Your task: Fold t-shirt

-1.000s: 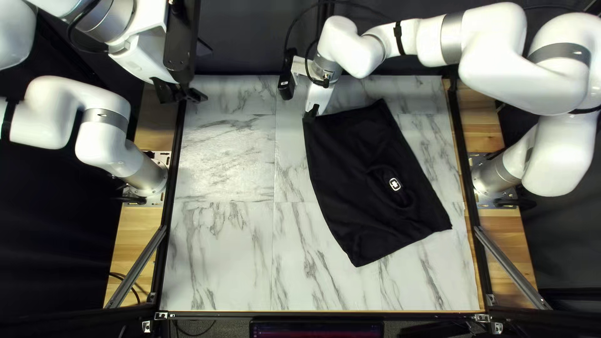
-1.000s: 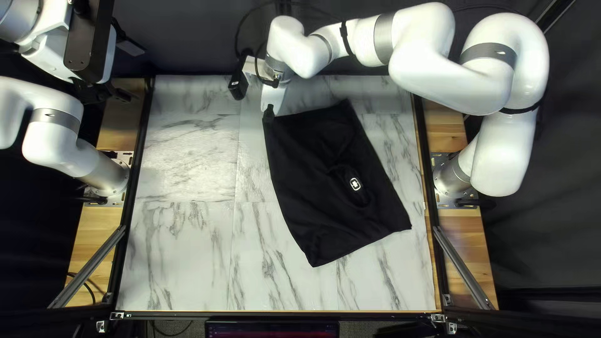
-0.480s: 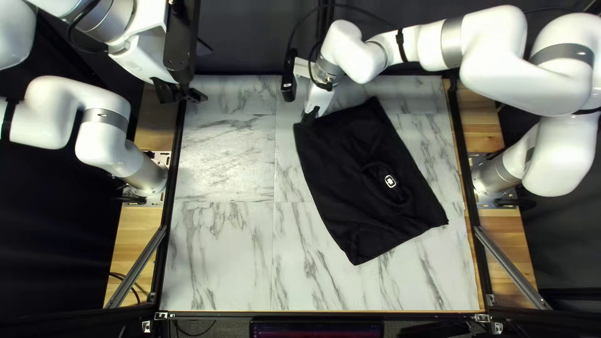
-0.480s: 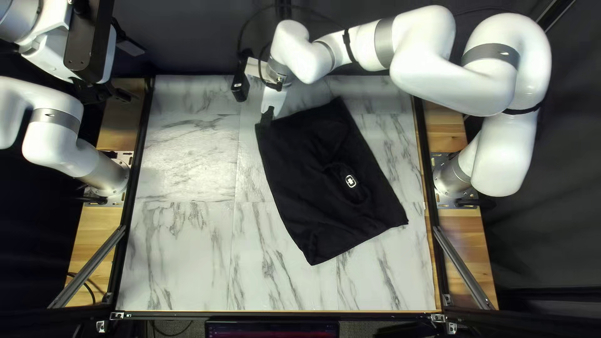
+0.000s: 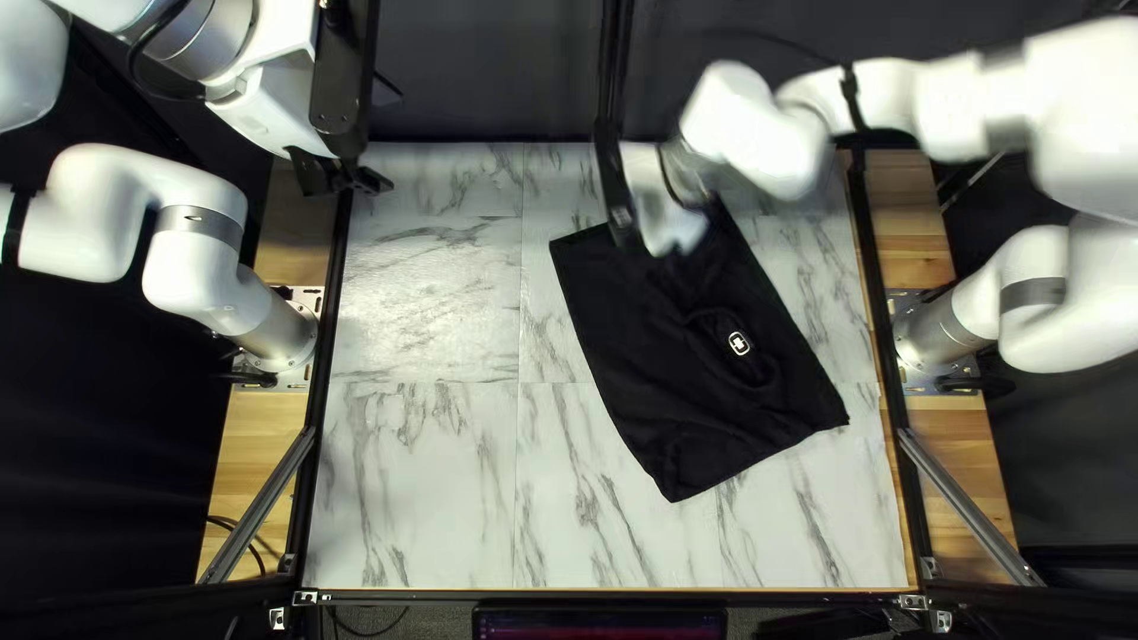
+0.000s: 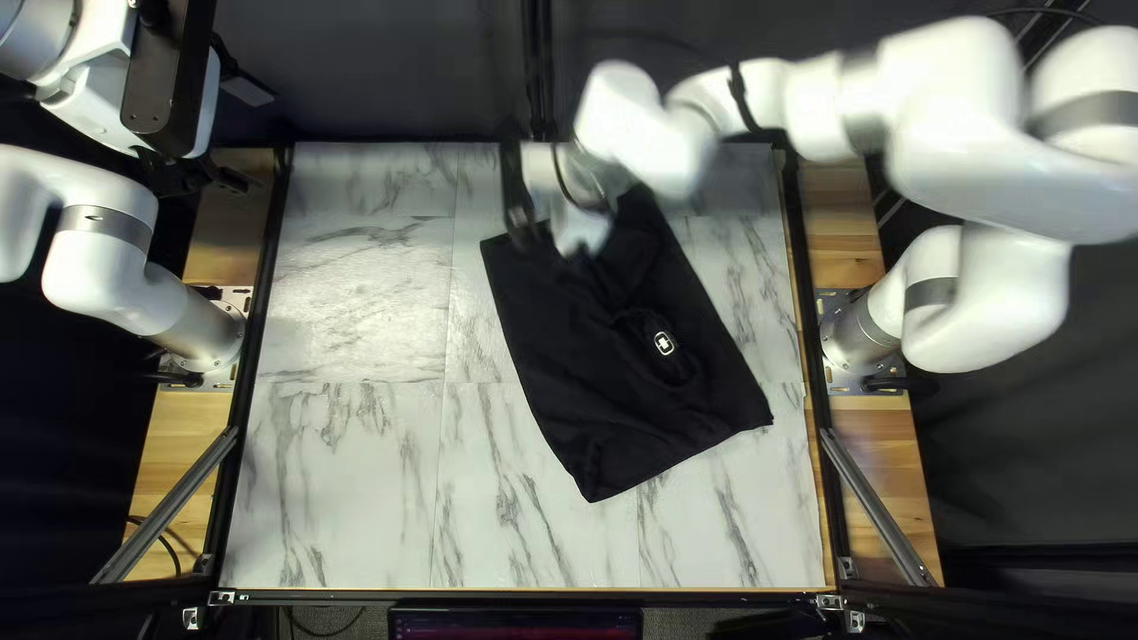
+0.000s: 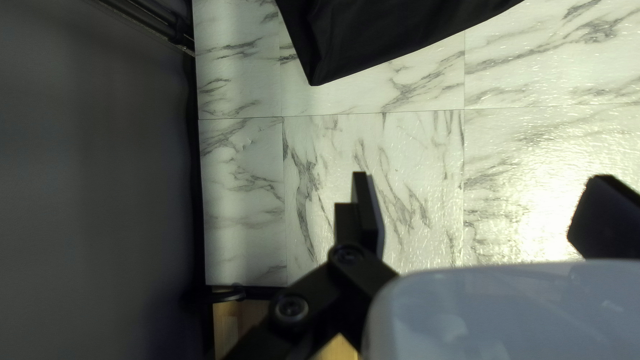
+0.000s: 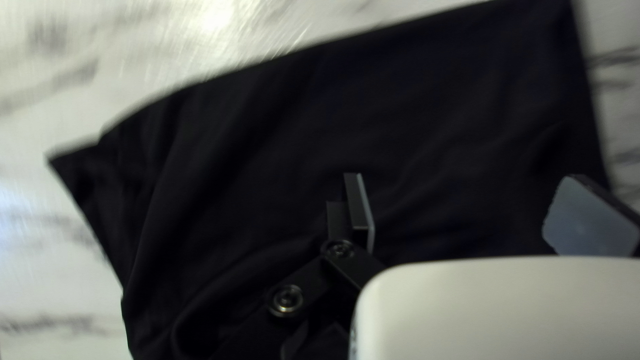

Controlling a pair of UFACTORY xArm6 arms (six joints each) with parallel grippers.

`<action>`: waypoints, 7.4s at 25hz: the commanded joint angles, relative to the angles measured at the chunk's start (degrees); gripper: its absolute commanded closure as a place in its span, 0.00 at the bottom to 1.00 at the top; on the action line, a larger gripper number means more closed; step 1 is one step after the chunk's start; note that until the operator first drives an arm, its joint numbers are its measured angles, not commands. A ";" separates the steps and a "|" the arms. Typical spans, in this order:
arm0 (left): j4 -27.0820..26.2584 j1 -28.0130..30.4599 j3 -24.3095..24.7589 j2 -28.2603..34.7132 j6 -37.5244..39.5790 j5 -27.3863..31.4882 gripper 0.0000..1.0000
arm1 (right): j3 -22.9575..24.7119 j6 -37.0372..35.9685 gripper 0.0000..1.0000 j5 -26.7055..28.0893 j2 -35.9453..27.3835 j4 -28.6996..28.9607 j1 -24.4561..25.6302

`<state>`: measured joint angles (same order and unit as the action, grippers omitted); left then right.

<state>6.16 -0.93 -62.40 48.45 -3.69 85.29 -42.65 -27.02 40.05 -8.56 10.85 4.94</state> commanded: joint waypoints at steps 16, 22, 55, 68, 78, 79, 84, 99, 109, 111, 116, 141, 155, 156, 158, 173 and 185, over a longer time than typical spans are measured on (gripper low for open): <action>0.00 0.00 0.00 0.00 0.00 0.00 0.00 | 11.81 29.55 0.00 0.33 -9.54 -24.63 -31.33; 0.00 0.00 0.00 0.00 0.00 0.00 0.00 | -10.66 42.15 0.00 4.93 17.46 -37.06 -36.81; 0.00 0.00 0.00 0.00 0.00 0.00 0.00 | -15.76 44.90 0.00 11.04 27.86 -48.99 -42.36; 0.00 0.00 0.00 0.00 0.00 0.00 0.00 | -19.28 43.48 0.00 9.24 31.53 -51.67 -39.81; 0.00 0.00 0.00 0.00 0.00 0.00 0.00 | -23.81 43.17 0.05 10.60 33.98 -52.93 -40.98; 0.00 0.00 0.00 0.00 0.00 0.00 0.00 | -23.70 43.37 0.12 10.54 33.91 -53.08 -41.15; 0.00 0.00 0.00 0.00 0.00 0.00 0.00 | -23.93 43.68 1.00 10.19 34.21 -53.41 -41.43; 0.00 0.00 0.00 0.00 0.00 0.00 0.00 | -29.09 42.61 1.00 10.56 37.29 -54.82 -41.69; 0.00 0.00 0.00 0.00 0.00 0.00 0.00 | -38.91 37.85 0.97 11.44 43.08 -55.91 -40.33; 0.00 0.00 0.00 0.00 0.00 0.00 0.00 | -39.58 37.43 0.96 11.30 43.63 -56.12 -40.17; 0.00 0.00 0.00 0.00 0.00 0.00 0.00 | -42.74 35.68 0.93 10.63 45.96 -56.54 -39.42; 0.00 0.00 0.00 0.00 0.00 0.00 0.00 | -12.97 47.50 0.00 11.36 19.22 -46.92 -34.55; 0.00 0.00 0.00 0.00 0.00 0.00 0.00 | -6.03 56.34 0.00 -4.43 19.60 -55.51 -25.40; 0.00 0.00 0.00 0.00 0.00 0.00 0.00 | -5.88 56.24 0.00 -4.92 19.70 -55.80 -25.05; 0.00 0.00 0.00 0.00 0.00 0.00 0.00 | -5.47 55.88 0.00 -6.53 20.27 -56.57 -23.83; 0.00 0.00 0.00 0.00 0.00 0.00 0.00 | 7.13 57.67 0.00 5.97 4.43 -46.60 -30.94; 0.00 0.00 0.00 0.00 0.00 0.00 0.00 | 9.63 61.68 0.00 13.08 1.33 -42.94 -33.86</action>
<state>6.16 -0.93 -62.40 48.45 -3.69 85.29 -33.90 33.49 52.41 -6.53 -32.84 -28.10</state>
